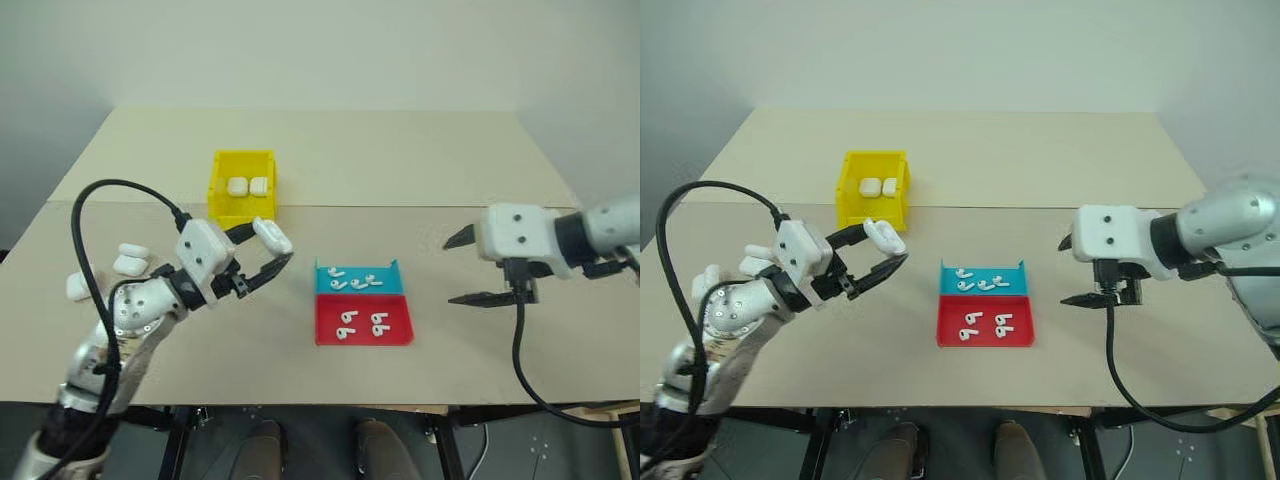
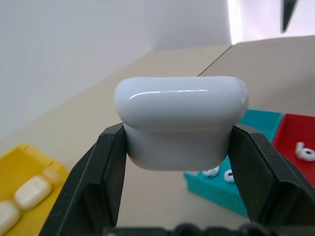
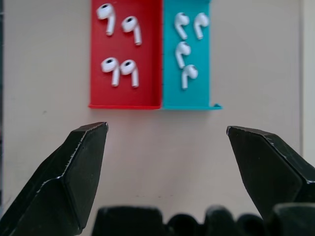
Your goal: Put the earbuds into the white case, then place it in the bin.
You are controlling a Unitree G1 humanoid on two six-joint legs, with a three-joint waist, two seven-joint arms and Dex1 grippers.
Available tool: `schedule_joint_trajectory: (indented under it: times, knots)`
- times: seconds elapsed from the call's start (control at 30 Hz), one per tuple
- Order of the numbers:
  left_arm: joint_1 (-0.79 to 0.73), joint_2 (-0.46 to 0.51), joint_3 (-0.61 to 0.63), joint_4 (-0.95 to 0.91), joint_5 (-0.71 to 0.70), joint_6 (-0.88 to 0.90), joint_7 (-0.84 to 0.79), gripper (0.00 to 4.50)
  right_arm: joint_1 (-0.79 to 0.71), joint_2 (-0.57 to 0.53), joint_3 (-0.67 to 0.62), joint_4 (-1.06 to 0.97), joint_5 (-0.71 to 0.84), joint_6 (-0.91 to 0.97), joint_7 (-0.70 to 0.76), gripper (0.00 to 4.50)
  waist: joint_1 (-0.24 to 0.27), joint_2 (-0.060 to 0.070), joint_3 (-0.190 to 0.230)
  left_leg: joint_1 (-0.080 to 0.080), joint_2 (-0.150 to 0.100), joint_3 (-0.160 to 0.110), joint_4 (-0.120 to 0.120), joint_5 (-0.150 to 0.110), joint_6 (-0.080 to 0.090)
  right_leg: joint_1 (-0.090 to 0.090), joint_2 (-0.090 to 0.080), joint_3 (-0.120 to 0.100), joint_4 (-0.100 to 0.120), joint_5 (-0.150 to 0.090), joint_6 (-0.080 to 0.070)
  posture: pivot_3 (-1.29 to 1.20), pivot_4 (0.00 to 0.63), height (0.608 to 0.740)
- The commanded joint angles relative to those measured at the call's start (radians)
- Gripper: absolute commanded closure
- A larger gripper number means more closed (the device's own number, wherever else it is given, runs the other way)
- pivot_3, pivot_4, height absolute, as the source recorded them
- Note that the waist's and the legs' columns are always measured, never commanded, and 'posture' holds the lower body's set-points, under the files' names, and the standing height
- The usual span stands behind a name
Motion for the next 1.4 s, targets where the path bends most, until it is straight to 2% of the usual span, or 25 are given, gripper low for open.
schedule_joint_trajectory:
  times: [0.03,0.17,0.27,0.37,0.43,0.7,0.83,1.4]
  knots:
    - [-0.003,-0.081,-0.003,0.104,-0.057,-0.199,-0.205,1.72,-0.109,0.04,0.098,-0.056,-0.042,0.084,0.044,0.0,-0.002,0.0,0.0,0.0,0.0,0.0,0.0,0.0,0.0,0.0,0.0,0.0,0.0,0.0,0.0,0.0,0.15,0.74]
    - [0.007,-0.135,0.017,0.181,-0.095,-0.269,-0.33,1.72,-0.184,0.115,0.206,-0.074,-0.1,0.148,0.037,0.0,-0.007,0.0,0.0,0.0,0.001,0.0,0.001,0.0,0.001,-0.001,0.001,0.0,0.001,0.0,0.0,0.0,0.15,0.74]
    - [0.026,-0.144,0.024,0.206,-0.054,-0.306,-0.345,1.72,-0.209,0.168,0.277,-0.082,-0.152,0.168,0.02,0.0,-0.006,0.0,0.0,0.0,0.001,-0.001,0.002,0.0,0.001,-0.001,0.001,0.0,0.002,0.0,0.0,0.0,0.15,0.74]
    - [0.055,-0.144,0.04,0.192,-0.061,-0.31,-0.353,1.72,-0.208,0.208,0.344,-0.092,-0.221,0.16,-0.004,0.57,-0.005,0.0,0.0,-0.001,0.001,-0.001,0.003,-0.001,0.001,-0.001,0.0,0.0,0.002,0.001,0.001,0.0,0.15,0.74]
    - [0.07,-0.131,0.046,0.179,-0.038,-0.29,-0.331,1.72,-0.211,0.239,0.381,-0.087,-0.269,0.161,-0.025,1.22,-0.004,0.0,0.0,-0.001,0.001,-0.001,0.003,-0.001,0.001,-0.001,0.0,0.0,0.002,0.001,0.001,0.0,0.15,0.74]
    - [0.147,-0.086,0.079,0.149,-0.003,-0.296,-0.322,1.72,-0.22,0.32,0.452,-0.061,-0.365,0.15,-0.04,1.22,-0.005,0.0,0.0,-0.001,0.001,-0.001,0.003,-0.001,0.001,-0.001,0.001,-0.001,0.002,0.001,0.001,0.0,0.15,0.74]
    - [0.173,-0.085,0.083,0.109,0.019,-0.273,-0.28,1.72,-0.204,0.331,0.462,-0.061,-0.387,0.114,-0.033,2.14,-0.005,0.0,0.0,0.0,0.002,-0.001,0.003,-0.001,0.001,-0.001,0.0,-0.001,0.002,0.001,0.001,0.0,0.15,0.74]
    - [0.176,-0.07,0.083,0.053,0.038,-0.224,-0.238,1.72,-0.135,0.358,0.503,-0.059,-0.457,0.059,-0.007,2.14,-0.006,0.0,0.0,0.0,0.002,-0.001,0.003,-0.001,0.001,-0.001,0.001,-0.001,0.002,0.001,0.0,0.0,0.15,0.74]
